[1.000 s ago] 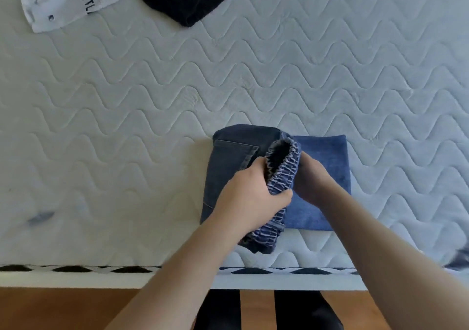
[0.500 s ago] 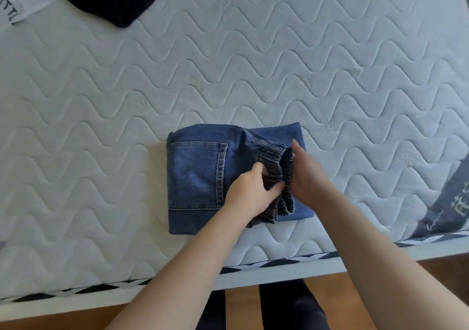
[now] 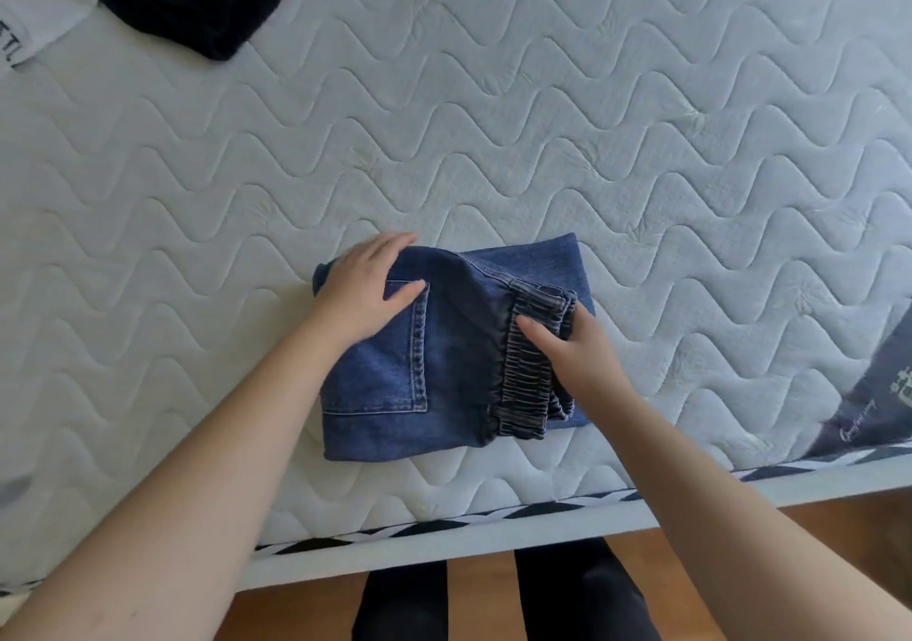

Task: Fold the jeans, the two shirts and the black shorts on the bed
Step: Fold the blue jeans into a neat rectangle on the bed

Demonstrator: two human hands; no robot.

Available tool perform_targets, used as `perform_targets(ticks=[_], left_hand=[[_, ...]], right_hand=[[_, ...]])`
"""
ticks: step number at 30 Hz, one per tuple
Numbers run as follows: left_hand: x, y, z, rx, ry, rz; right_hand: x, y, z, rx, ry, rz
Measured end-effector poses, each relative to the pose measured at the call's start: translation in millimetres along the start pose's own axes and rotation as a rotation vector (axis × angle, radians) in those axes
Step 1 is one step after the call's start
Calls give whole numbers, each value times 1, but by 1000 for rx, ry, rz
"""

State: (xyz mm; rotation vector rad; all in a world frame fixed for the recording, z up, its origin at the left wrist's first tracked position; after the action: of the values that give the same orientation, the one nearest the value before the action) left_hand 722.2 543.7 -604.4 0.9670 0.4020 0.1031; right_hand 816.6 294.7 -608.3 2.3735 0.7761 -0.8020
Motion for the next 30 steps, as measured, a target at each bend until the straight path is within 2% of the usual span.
perform_targets(ticks=[2, 4, 8, 13, 16, 21, 24, 27, 30], left_hand=[[5, -6, -3, 45, -34, -139], [5, -11, -2, 44, -75, -213], [4, -22, 3, 16, -154, -233], [14, -31, -1, -22, -62, -209], [24, -41, -3, 53, -40, -213], [34, -56, -1, 205, 2, -56], [33, -57, 1, 176, 1, 50], [33, -55, -5, 59, 22, 104], [32, -59, -5, 154, 6, 94]], right_hand=[[-5, 4, 1, 93, -1, -38], [-10, 8, 0, 213, -5, -96], [-13, 14, -2, 334, -11, -165], [3, 17, -1, 311, -35, -95], [28, 17, 1, 198, -25, -4], [52, 22, 3, -94, -92, 171], [44, 19, 4, -221, -48, 273], [25, 4, 17, -284, 43, 288], [15, -11, 34, -503, 79, 299]])
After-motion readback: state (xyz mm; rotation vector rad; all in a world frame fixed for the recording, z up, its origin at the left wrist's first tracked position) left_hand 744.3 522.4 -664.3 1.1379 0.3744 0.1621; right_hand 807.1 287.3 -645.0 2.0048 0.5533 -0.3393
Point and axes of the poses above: each hand's wrist, its own x-axis towards the middle knuckle, its own y-axis out of the back of the hand, z = x × y, the point moved 5 cm from there along x, towards the middle knuckle, and after that the axes turned 4 degrees about -y, right-handed, at the moved point
